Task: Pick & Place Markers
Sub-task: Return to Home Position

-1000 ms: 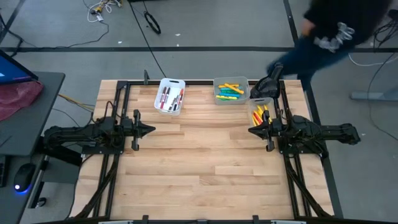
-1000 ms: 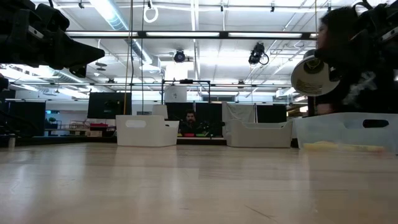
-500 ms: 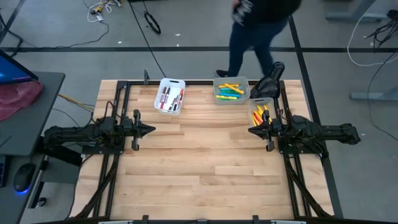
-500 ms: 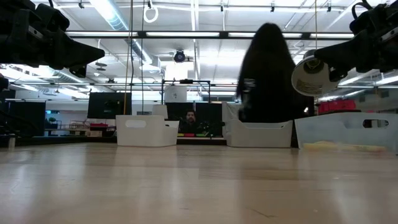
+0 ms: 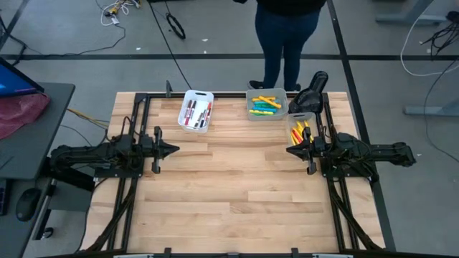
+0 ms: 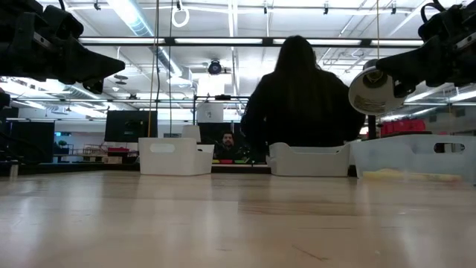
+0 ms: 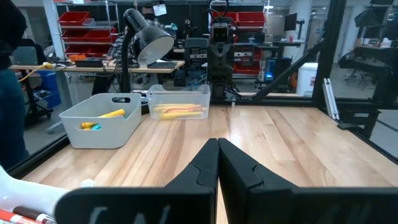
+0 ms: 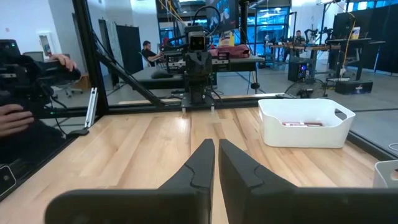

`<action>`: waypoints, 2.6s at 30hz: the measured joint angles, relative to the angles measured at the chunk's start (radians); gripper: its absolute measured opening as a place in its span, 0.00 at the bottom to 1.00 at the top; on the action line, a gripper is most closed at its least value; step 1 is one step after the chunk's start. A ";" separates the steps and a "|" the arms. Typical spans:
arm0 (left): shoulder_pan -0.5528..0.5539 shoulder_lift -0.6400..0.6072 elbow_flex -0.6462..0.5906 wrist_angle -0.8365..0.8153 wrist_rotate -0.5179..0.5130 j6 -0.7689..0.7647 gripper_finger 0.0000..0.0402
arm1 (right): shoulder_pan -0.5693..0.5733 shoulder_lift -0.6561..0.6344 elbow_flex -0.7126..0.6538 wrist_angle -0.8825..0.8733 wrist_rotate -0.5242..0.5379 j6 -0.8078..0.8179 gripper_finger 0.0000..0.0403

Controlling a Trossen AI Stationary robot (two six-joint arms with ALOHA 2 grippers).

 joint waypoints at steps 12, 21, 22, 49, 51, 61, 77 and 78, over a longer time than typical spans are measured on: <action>-0.024 -0.015 0.000 -0.013 0.127 0.111 0.03 | 0.000 0.000 0.000 -0.001 0.000 0.000 0.07; -0.056 -0.009 0.000 0.014 0.124 0.104 0.03 | 0.000 0.000 0.000 -0.001 0.000 0.000 0.07; -0.056 -0.009 0.000 0.020 0.124 0.105 0.03 | 0.000 0.000 0.000 -0.001 0.000 0.000 0.07; -0.055 -0.010 0.000 0.041 0.122 0.104 0.03 | 0.000 0.000 0.000 -0.001 0.000 0.000 0.07; -0.055 -0.010 0.000 0.041 0.122 0.104 0.03 | 0.000 0.000 0.000 -0.001 0.000 0.000 0.07; -0.055 -0.010 0.000 0.041 0.122 0.103 0.03 | 0.000 0.000 0.000 -0.001 0.000 0.000 0.07; -0.055 -0.010 0.000 0.041 0.122 0.104 0.03 | 0.000 0.000 0.000 -0.001 0.000 0.000 0.07; -0.055 -0.010 0.000 0.041 0.122 0.104 0.03 | 0.000 0.000 0.000 -0.001 0.000 0.000 0.07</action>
